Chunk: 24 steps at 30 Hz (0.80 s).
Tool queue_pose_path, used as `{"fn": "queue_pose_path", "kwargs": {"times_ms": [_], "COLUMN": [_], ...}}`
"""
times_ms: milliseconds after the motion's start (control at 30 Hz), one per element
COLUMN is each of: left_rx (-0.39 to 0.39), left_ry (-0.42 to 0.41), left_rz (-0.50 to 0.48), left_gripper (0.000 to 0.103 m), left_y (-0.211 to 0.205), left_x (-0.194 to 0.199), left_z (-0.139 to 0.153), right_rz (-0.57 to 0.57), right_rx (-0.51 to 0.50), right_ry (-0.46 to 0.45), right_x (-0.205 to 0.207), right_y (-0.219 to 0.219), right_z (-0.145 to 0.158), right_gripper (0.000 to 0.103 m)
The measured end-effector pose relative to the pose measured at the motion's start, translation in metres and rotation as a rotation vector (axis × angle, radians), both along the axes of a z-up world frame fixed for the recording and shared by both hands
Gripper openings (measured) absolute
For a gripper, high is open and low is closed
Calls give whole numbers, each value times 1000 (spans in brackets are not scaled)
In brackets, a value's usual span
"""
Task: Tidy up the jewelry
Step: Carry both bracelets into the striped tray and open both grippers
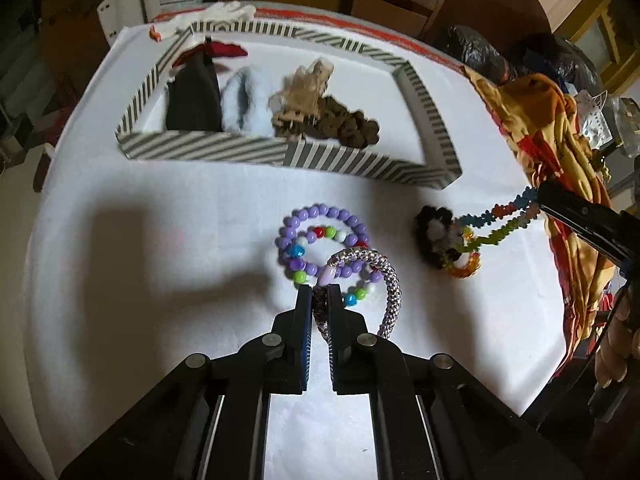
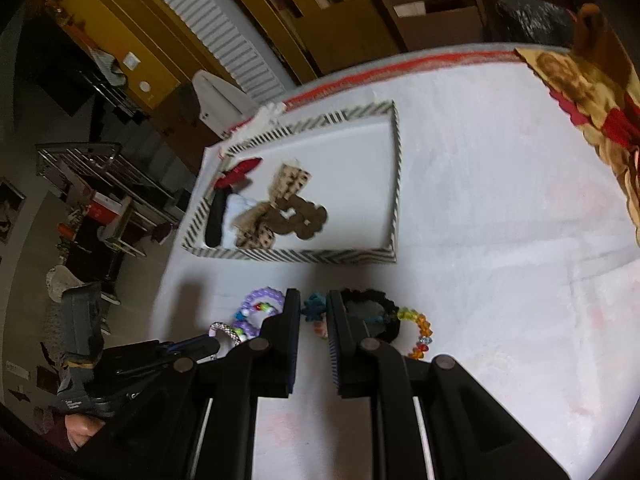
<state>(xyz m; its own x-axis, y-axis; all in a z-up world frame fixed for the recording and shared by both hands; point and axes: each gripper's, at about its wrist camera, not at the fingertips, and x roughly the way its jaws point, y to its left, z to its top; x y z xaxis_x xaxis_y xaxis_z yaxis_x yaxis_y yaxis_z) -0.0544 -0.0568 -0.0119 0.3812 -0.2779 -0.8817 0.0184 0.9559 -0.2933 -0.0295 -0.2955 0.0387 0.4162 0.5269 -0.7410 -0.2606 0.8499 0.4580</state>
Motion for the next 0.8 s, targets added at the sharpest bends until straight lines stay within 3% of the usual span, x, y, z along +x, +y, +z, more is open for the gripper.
{"fn": "queue_pose_path", "kwargs": {"times_ms": [467,800], "left_rx": [53,113], "left_ry": [-75,-126], "left_rz": [9,43], "left_gripper": [0,0], "left_y": [-3,19], "left_x": [16,78], "left_z": [39,59], "right_rz": [14,6], "right_rx": [-22,-65], "right_ry": [-80,-105], "right_x": [4,37], "right_y": [-1,13], "right_z": [37,46], "right_gripper": [13,13]}}
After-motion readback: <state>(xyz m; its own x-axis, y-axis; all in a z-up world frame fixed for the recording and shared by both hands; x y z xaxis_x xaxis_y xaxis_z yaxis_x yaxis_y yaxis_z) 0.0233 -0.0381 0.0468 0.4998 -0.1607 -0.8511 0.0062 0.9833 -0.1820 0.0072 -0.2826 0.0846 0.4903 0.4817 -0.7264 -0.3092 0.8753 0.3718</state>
